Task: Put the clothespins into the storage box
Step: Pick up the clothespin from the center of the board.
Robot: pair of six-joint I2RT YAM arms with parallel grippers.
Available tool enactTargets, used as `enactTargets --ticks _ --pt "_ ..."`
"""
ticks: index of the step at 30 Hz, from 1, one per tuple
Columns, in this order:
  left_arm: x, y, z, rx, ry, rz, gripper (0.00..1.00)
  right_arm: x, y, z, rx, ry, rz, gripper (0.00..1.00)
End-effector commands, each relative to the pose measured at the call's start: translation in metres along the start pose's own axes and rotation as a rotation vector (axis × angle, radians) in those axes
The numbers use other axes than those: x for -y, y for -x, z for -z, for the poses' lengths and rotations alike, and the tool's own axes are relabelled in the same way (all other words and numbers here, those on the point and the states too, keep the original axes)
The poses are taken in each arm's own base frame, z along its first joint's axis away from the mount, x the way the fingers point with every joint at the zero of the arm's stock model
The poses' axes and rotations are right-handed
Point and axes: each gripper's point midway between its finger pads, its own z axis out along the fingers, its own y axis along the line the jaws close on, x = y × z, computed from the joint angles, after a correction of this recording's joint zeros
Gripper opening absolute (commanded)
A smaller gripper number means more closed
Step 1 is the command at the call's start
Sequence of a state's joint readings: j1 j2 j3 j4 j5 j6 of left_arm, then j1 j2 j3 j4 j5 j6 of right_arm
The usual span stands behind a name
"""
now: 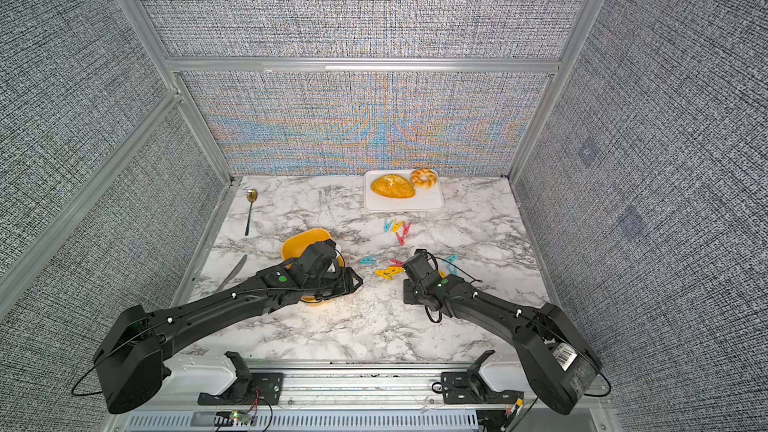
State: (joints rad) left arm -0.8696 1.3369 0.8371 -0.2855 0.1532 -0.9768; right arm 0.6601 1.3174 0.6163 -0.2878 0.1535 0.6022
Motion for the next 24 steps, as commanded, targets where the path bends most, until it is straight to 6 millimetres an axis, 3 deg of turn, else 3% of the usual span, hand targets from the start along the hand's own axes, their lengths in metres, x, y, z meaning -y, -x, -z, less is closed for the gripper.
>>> enactTargets --ticks 1,14,24 --pt "0.008 0.006 -0.002 0.021 -0.019 -0.006 0.62 0.004 0.004 -0.001 0.017 -0.019 -0.014 0.34" --pt "0.005 0.004 -0.003 0.022 -0.011 -0.005 0.61 -0.001 0.008 -0.017 0.002 -0.024 0.004 0.31" --pt "0.001 0.001 -0.007 0.015 -0.006 -0.002 0.61 0.008 0.01 -0.027 -0.003 -0.07 0.012 0.25"
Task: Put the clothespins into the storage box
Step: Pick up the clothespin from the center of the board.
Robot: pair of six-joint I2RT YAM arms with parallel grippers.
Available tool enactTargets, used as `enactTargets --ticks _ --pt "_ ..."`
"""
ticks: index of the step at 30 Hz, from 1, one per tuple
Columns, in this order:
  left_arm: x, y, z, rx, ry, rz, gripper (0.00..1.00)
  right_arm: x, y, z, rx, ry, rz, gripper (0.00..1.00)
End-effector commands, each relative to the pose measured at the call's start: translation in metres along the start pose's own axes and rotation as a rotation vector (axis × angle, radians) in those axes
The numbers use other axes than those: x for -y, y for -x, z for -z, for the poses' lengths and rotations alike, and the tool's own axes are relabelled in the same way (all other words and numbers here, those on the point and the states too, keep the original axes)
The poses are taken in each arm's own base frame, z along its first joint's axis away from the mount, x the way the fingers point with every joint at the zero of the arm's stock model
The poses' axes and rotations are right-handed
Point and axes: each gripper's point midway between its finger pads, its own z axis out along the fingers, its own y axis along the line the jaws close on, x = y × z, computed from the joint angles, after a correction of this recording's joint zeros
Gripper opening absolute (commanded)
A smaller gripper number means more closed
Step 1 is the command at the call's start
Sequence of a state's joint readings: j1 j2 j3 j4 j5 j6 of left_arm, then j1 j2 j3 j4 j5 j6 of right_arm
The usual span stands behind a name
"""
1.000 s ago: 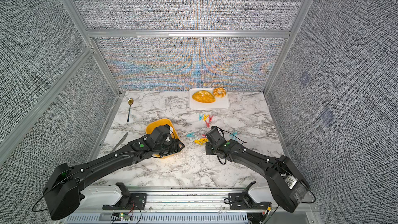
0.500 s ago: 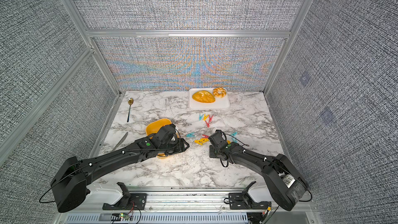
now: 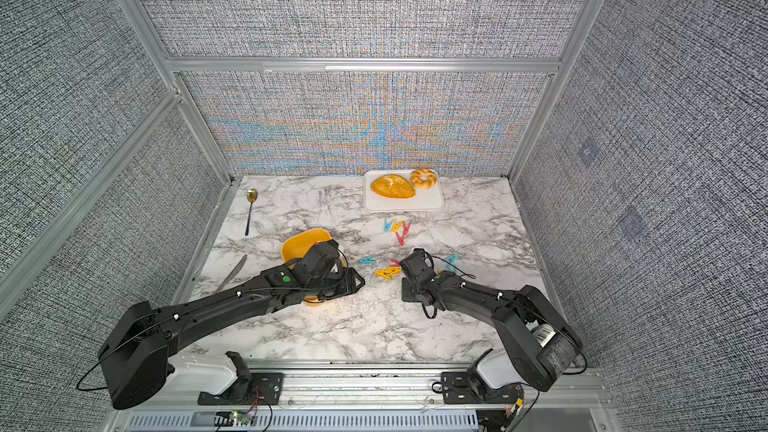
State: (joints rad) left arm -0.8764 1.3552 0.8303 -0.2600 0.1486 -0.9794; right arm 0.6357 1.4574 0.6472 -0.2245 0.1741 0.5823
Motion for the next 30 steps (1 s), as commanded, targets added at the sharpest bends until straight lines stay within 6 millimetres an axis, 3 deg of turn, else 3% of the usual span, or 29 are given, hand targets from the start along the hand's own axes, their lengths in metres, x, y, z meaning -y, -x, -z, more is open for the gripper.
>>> enactTargets --ticks 1,4,15,21,24,26,30 --pt "0.001 0.002 -0.001 0.014 -0.006 0.003 0.61 0.004 0.005 -0.003 0.016 -0.025 0.005 0.25" --pt "0.001 0.002 -0.001 0.015 -0.008 0.004 0.61 0.007 0.005 -0.007 0.011 -0.034 0.002 0.24" --pt "0.001 0.003 0.0 0.019 -0.01 0.006 0.61 0.003 0.023 -0.009 0.05 -0.042 -0.004 0.01" --pt "-0.003 0.01 0.015 0.064 0.027 -0.005 0.6 -0.005 0.047 0.007 0.106 -0.026 -0.008 0.0" --pt "-0.008 0.021 0.033 0.118 0.073 -0.02 0.62 -0.018 0.059 0.02 0.128 0.016 0.016 0.0" --pt "-0.013 0.029 0.047 0.153 0.091 -0.019 0.64 -0.039 0.075 0.034 0.161 0.07 0.047 0.0" --pt "-0.031 0.047 0.073 0.23 0.115 0.024 0.67 -0.084 0.086 0.055 0.189 0.166 0.131 0.0"
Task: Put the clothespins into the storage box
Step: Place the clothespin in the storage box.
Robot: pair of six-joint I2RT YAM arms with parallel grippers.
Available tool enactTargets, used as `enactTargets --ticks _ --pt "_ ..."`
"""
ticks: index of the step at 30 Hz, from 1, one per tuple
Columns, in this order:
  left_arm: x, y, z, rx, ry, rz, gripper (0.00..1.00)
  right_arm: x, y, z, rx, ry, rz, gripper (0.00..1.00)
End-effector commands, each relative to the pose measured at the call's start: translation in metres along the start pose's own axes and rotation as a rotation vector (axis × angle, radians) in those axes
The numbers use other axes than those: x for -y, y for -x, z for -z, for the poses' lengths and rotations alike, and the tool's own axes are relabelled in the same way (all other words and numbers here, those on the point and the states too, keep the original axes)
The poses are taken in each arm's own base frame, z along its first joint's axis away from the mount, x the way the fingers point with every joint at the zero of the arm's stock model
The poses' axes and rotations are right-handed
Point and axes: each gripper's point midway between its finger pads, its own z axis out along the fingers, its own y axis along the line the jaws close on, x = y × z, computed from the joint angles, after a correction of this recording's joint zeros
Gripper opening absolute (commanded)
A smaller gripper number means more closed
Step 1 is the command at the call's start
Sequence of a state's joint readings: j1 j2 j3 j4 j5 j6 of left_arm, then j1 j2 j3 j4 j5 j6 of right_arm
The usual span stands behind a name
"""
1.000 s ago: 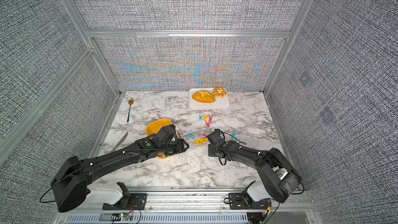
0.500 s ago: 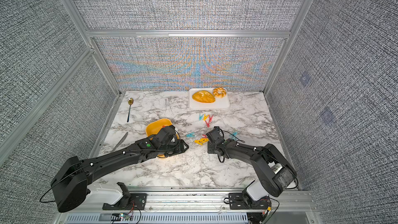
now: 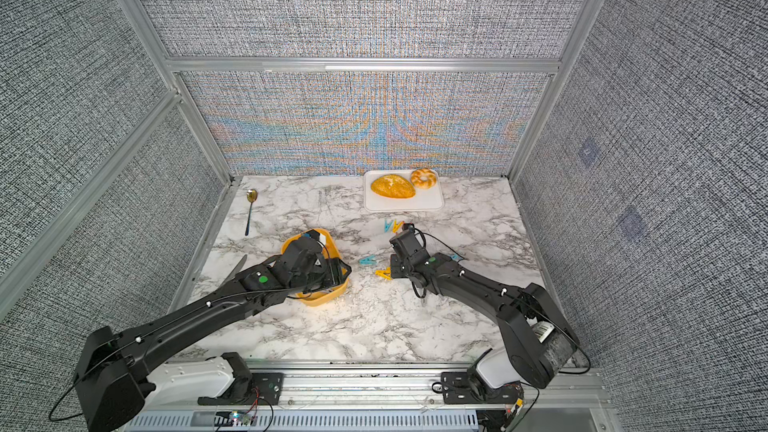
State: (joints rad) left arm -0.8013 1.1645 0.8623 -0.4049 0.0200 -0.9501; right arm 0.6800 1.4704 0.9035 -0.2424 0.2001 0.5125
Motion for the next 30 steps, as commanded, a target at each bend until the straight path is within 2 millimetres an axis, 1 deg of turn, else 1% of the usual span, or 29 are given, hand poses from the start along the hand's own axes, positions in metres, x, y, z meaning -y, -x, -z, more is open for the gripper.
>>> enactTargets --ticks 1,6,9,11,14,16,18,19,20,22,26,30 --pt "-0.028 0.014 0.016 0.054 0.08 0.016 0.68 -0.037 0.007 0.01 -0.006 0.085 0.081 0.0" --pt "-0.055 0.031 0.039 0.113 0.119 0.068 0.71 -0.104 0.012 0.014 -0.024 0.211 0.168 0.0" --pt "-0.072 0.035 0.046 0.118 0.164 0.087 0.71 -0.149 0.012 0.018 -0.035 0.297 0.219 0.0" --pt "-0.08 0.036 0.049 0.121 0.181 0.102 0.71 -0.18 0.01 0.021 -0.041 0.348 0.258 0.0" --pt "-0.09 0.035 0.054 0.137 0.194 0.126 0.72 -0.216 0.003 0.018 -0.058 0.388 0.313 0.0" --pt "-0.093 0.035 0.057 0.147 0.194 0.139 0.73 -0.23 0.002 0.015 -0.063 0.391 0.334 0.0" --pt "-0.096 0.033 0.059 0.15 0.196 0.144 0.73 -0.236 0.003 0.011 -0.063 0.388 0.339 0.07" --pt "-0.098 0.032 0.06 0.15 0.199 0.144 0.73 -0.237 0.004 0.01 -0.061 0.39 0.337 0.12" --pt "-0.099 0.03 0.06 0.147 0.199 0.145 0.73 -0.237 0.005 0.009 -0.058 0.388 0.338 0.18" --pt "-0.1 0.028 0.06 0.143 0.197 0.146 0.74 -0.237 0.006 0.01 -0.052 0.387 0.341 0.25" --pt "-0.099 0.025 0.056 0.126 0.188 0.147 0.73 -0.224 0.008 0.011 -0.039 0.363 0.334 0.32" --pt "-0.091 0.027 0.051 0.106 0.154 0.134 0.73 -0.201 0.006 0.013 -0.036 0.337 0.31 0.33"
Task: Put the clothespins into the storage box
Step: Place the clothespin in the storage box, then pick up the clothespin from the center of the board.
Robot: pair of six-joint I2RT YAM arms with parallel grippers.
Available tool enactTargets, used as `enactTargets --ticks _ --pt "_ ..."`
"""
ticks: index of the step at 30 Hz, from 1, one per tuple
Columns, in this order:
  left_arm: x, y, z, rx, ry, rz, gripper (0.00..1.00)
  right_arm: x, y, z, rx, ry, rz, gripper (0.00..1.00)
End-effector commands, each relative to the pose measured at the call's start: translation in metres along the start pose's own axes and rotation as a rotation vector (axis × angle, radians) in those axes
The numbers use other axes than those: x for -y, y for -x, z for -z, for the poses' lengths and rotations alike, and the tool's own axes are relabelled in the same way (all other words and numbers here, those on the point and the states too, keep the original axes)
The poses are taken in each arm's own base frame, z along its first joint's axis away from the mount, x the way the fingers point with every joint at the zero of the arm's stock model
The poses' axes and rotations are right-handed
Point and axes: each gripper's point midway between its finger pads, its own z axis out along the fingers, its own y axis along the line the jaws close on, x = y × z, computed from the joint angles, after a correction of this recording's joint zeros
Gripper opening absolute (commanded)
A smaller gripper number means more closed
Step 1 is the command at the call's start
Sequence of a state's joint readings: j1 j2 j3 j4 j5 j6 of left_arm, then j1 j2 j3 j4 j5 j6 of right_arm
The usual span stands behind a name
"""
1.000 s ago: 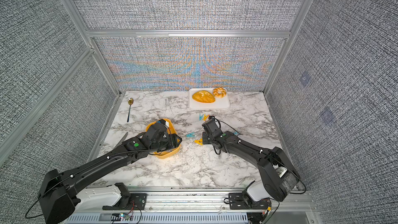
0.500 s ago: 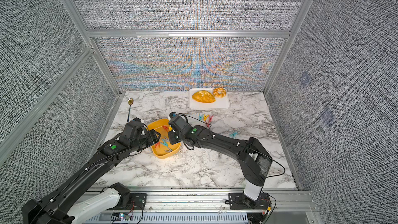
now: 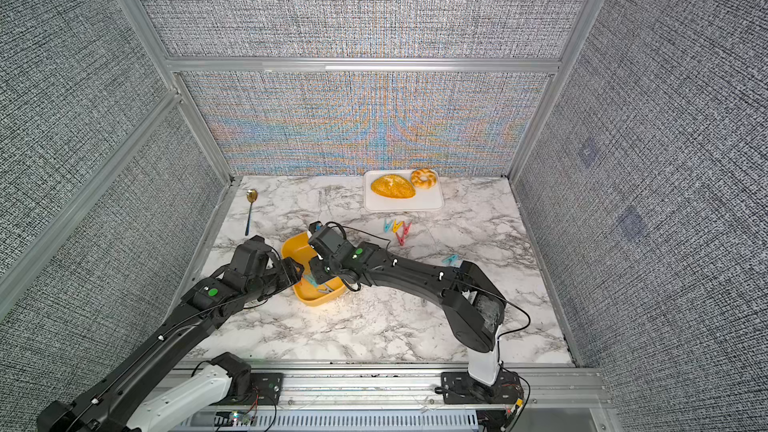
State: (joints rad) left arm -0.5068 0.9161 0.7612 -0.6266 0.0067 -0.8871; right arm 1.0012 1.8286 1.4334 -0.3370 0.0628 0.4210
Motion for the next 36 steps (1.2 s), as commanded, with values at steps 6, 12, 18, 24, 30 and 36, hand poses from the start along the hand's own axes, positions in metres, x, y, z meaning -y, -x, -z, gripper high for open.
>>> enactTargets --ticks 6,12,18,24,30,36 --pt "0.032 -0.012 -0.023 -0.118 -0.12 -0.032 0.68 0.057 -0.029 0.026 0.004 -0.105 -0.072 0.33" --pt "0.06 -0.031 -0.047 -0.19 -0.16 -0.077 0.67 0.116 -0.071 0.051 -0.021 -0.205 -0.188 0.29" --pt "0.098 -0.063 -0.069 -0.287 -0.218 -0.138 0.64 0.169 -0.113 0.07 -0.052 -0.28 -0.309 0.28" --pt "0.126 -0.095 -0.085 -0.363 -0.27 -0.164 0.64 0.21 -0.16 0.077 -0.131 -0.375 -0.376 0.28" --pt "0.148 -0.122 -0.093 -0.414 -0.288 -0.209 0.64 0.225 -0.177 0.076 -0.15 -0.397 -0.409 0.28" --pt "0.162 -0.142 -0.101 -0.447 -0.295 -0.245 0.63 0.234 -0.187 0.072 -0.174 -0.43 -0.404 0.28"
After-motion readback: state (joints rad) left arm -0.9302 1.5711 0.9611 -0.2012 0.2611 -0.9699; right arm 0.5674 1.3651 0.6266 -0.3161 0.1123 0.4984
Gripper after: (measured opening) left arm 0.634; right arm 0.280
